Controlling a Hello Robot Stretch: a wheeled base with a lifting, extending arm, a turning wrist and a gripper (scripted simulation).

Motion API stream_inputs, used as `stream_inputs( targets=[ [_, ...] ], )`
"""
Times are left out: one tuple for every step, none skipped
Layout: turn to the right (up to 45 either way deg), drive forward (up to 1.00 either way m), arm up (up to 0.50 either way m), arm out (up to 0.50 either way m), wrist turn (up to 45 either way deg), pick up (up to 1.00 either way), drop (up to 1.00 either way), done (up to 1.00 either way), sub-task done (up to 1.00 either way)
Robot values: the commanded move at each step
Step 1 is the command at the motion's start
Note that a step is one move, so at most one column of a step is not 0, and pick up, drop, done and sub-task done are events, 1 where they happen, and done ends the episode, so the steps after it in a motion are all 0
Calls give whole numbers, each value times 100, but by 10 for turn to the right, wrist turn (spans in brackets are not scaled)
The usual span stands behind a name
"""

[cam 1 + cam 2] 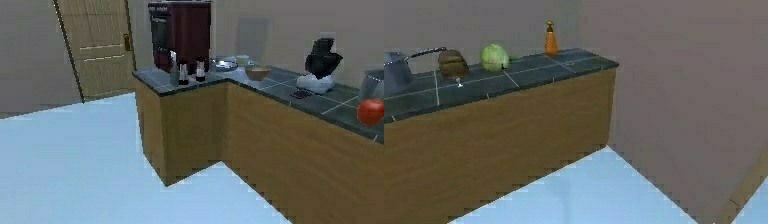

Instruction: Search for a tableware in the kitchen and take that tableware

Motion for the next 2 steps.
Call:
stream_inputs(
  targets=[
    [270,0,0,0,0,0,0,0,0],
    [0,55,0,0,0,0,0,0,0]
  ],
)
